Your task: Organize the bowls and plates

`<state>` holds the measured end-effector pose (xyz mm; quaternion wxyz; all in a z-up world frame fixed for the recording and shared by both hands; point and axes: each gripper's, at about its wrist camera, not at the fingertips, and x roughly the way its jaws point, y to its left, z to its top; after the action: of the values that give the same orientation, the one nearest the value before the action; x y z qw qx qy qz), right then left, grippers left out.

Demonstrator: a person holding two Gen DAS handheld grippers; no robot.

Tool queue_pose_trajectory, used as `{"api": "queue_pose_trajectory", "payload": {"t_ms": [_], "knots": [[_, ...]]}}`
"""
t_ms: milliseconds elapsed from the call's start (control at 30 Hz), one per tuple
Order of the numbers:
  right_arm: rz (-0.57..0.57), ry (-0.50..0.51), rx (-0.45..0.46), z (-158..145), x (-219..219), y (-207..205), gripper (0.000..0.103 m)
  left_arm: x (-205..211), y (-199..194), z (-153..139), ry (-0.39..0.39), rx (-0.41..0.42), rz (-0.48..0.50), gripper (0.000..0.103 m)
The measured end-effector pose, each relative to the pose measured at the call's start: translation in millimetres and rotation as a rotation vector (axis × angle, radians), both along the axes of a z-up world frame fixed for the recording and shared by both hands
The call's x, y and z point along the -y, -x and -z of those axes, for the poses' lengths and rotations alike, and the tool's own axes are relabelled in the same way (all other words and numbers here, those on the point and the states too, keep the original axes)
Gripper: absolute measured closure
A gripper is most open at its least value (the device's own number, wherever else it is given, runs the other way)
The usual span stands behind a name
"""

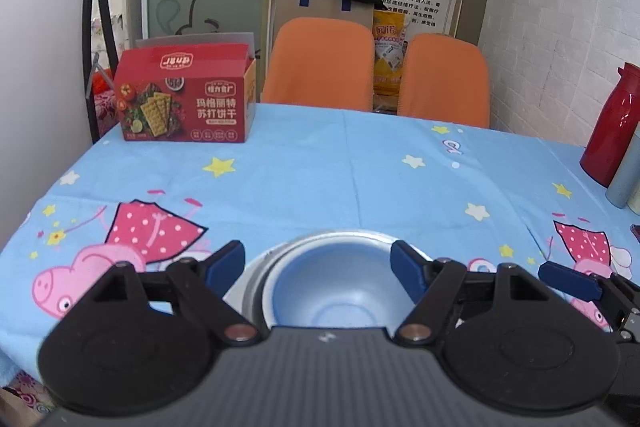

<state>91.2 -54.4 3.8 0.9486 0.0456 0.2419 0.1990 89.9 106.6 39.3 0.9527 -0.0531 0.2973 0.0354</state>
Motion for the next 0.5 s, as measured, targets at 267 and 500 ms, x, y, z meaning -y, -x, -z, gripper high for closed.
{"api": "queue_pose_trajectory", "payload": {"t_ms": [267,500], "knots": [[0.125,-0.009,-0.016,22,45,51,0.0,42,70,32,-0.058,0.014,0.007,0.03],[0.173,-0.016,-0.034,35,59,93,0.0,66,120,53,-0.087,0.01,0.037,0.03]]}}
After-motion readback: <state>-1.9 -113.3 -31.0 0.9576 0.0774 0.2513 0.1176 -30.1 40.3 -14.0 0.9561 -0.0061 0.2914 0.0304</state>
